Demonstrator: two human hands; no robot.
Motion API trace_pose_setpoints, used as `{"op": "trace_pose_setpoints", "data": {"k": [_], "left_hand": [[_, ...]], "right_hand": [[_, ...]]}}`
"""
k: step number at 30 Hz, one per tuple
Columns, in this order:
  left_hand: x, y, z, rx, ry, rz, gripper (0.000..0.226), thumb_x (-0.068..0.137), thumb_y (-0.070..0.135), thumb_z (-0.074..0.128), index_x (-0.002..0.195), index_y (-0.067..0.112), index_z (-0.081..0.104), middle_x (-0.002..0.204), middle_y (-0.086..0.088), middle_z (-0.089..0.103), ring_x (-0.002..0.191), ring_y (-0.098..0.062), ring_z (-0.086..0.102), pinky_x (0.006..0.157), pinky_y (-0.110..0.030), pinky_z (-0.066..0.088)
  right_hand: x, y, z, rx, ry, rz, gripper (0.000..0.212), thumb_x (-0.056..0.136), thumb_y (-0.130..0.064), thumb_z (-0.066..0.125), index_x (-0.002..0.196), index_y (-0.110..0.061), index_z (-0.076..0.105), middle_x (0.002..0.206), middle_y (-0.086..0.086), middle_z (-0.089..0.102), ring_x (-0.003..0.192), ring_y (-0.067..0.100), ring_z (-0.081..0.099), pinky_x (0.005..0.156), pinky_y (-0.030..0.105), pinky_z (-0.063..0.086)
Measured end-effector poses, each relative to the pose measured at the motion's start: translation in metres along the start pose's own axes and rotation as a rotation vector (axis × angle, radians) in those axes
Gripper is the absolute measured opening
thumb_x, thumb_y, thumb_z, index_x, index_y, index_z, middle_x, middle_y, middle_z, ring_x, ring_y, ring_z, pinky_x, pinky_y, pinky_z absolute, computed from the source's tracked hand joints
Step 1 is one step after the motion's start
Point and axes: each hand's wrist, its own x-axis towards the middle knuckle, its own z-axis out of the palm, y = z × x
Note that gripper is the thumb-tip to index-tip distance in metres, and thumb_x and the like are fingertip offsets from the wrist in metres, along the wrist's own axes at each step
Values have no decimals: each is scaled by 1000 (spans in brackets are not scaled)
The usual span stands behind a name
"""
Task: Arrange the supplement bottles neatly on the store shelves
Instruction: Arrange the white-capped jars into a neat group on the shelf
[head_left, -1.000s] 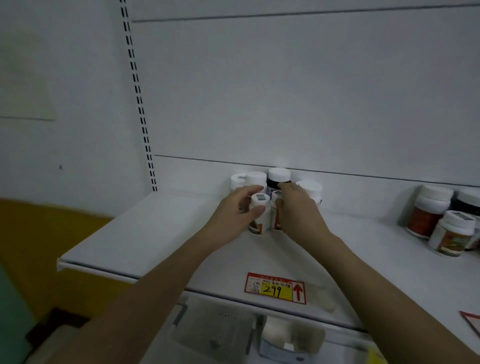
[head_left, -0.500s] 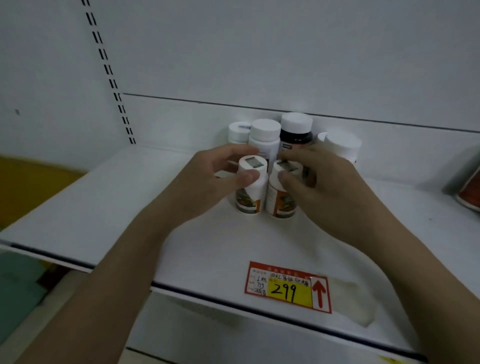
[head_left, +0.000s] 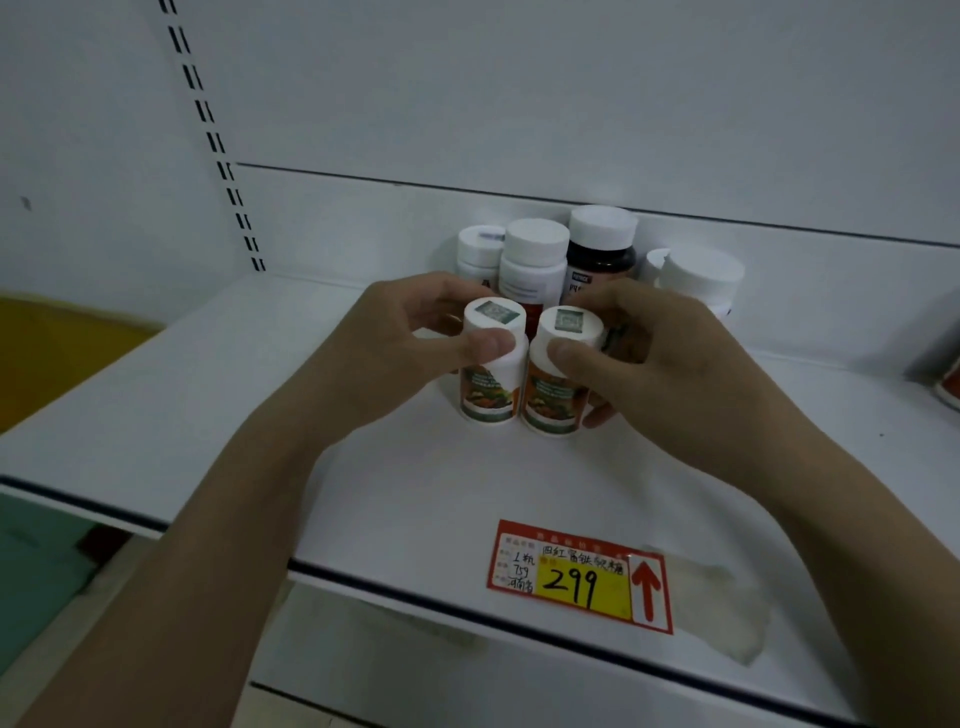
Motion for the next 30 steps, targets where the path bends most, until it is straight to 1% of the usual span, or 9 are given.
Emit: {"op": "trace_pose_setpoints", "data": {"k": [3,6,10,13,15,18,22,24,30], "left_hand": [[0,-1,1,-58,14,-33,25,72,27,74,96,32,68,96,13,74,89,-6,70,72,-17,56],[0,-1,1,-100,5,-56,32,66,30,73,98,30,69,100,11,74,89,-9,72,72,-21,57],[-1,-1,0,-122,-19,-74,30,76,12,75,101,25,69,100,10,76,91,-11,72,73,-23,58],[-4,-1,1,-123,-20,-88,29,80,11,74,105,24,69,102,8,76,92,-11,72,76,-26,58],[-6,2,1,-133,-7,-104,27,81,13,75,105,24,70,102,5,75,94,-14,72,82,-35,59],[-7,19,-6,-137,-18,-129,24,81,17,76,103,26,71,101,5,76,96,-14,71,90,-42,56],[-3,73,-38,-242,-42,-87,18,85,20,72,103,22,70,97,5,75,89,-14,71,72,-32,57],[-8,104,-53,-260,-71,-41,21,86,22,72,106,22,69,95,6,74,82,-12,72,63,-27,56],[-39,155,-64,-267,-149,27,21,85,29,72,105,23,70,101,2,73,86,-17,71,62,-30,58]], "right_hand": [[2,3,0,28,6,-5,32,81,-45,64,111,-37,56,105,-19,62,95,5,65,81,27,58],[5,5,0,47,21,1,30,83,-40,66,110,-33,58,104,-16,64,93,5,65,78,25,57],[4,6,1,63,42,-3,29,84,-35,68,111,-29,62,106,-12,68,89,6,67,72,27,60],[0,4,2,39,59,-12,24,86,-33,67,109,-30,63,102,-9,68,83,6,67,63,22,57],[-2,-1,3,10,73,-12,25,88,-31,66,112,-25,64,103,-5,69,80,5,65,60,19,52],[-7,-18,-4,0,106,17,31,90,-31,66,118,-17,65,105,0,70,86,8,65,70,23,52],[-15,-69,-41,137,169,44,23,92,-30,64,110,-17,65,106,2,69,96,17,68,89,39,57],[-25,-101,-60,210,153,43,22,94,-28,62,112,-15,64,108,5,68,97,20,69,87,40,58],[-73,-159,-78,174,198,71,24,98,-29,55,117,-15,59,108,3,66,99,17,65,72,30,59]]}}
